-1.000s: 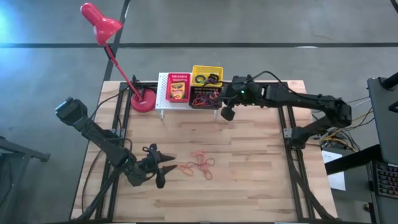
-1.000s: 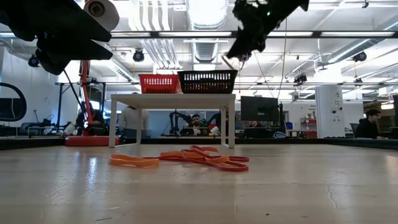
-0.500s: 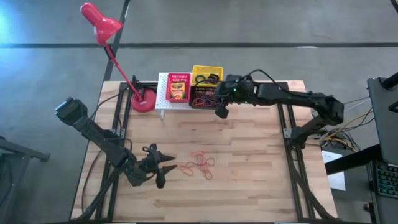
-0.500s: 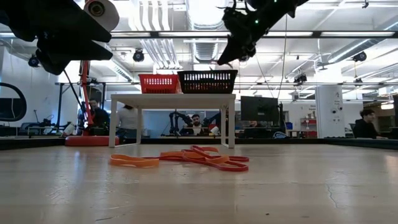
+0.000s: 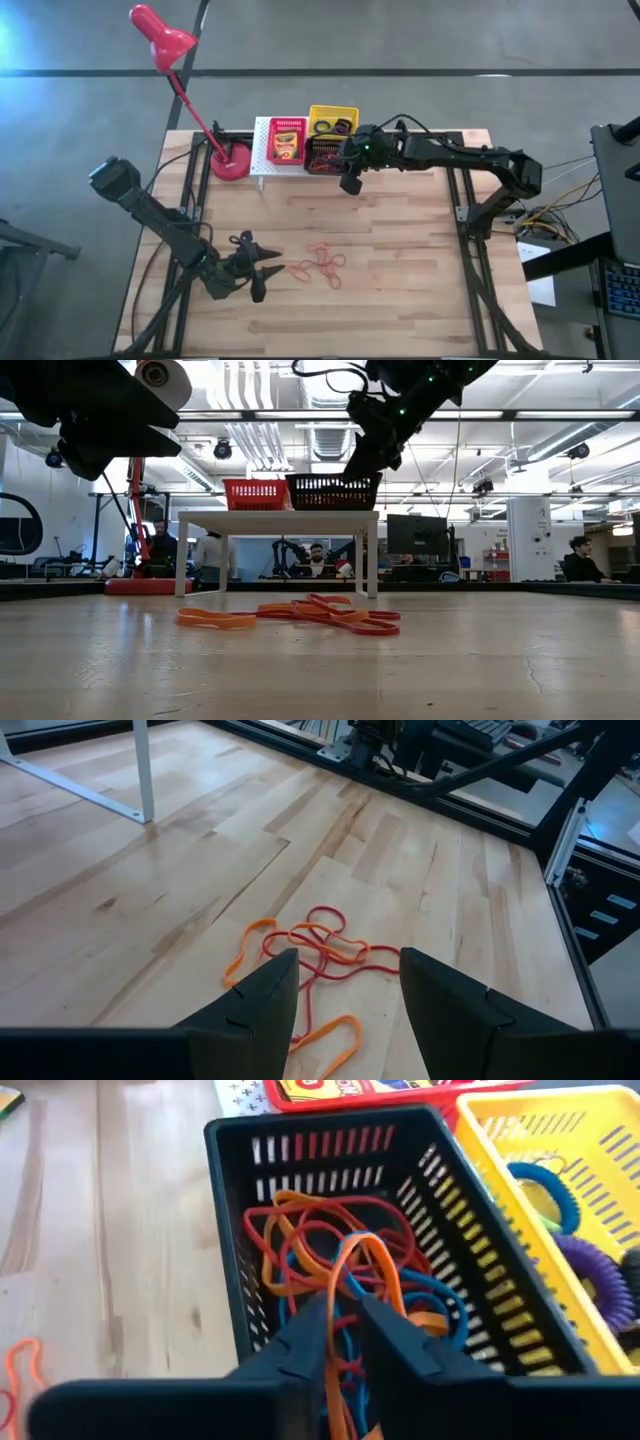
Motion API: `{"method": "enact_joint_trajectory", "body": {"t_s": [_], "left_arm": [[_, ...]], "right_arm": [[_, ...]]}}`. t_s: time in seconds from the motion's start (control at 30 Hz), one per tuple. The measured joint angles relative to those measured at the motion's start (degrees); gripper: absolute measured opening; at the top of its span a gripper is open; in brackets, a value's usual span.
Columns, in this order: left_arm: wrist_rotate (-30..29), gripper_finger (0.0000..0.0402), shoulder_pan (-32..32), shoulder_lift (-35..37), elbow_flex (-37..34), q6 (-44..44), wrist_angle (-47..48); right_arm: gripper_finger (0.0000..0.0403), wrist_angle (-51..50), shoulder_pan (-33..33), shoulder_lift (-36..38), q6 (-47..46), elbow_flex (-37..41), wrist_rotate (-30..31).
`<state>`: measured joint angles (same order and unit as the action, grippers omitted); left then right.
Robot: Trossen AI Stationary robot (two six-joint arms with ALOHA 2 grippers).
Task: Pick & Place Office Desk Supplies
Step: Put the orange rubber band into the black bin on the shelf
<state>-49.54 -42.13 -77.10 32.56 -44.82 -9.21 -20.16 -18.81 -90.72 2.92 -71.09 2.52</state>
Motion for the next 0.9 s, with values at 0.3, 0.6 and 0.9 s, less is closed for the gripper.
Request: {"method": "enact_joint_trajectory", "body": {"t_s": [0.3,0.6,0.9], "left_arm": [[0.0,0.0181,0.5,0.0,0.0,0.0,0.0],[3.8,0.0181,2.9,0.0,0.2,3.3,-0.2],[22.5,0.0181,9.4,-3.7,6.7,12.2,8.1]], "right_arm": [[0.0168,-0.5,0.4,4.0,1.3,-1.4,0.4],[0.0176,0.1,11.9,13.6,-0.9,5.1,0.5],[0.0156,13.1,34.6,18.7,-10.8,23.8,12.5]]}}
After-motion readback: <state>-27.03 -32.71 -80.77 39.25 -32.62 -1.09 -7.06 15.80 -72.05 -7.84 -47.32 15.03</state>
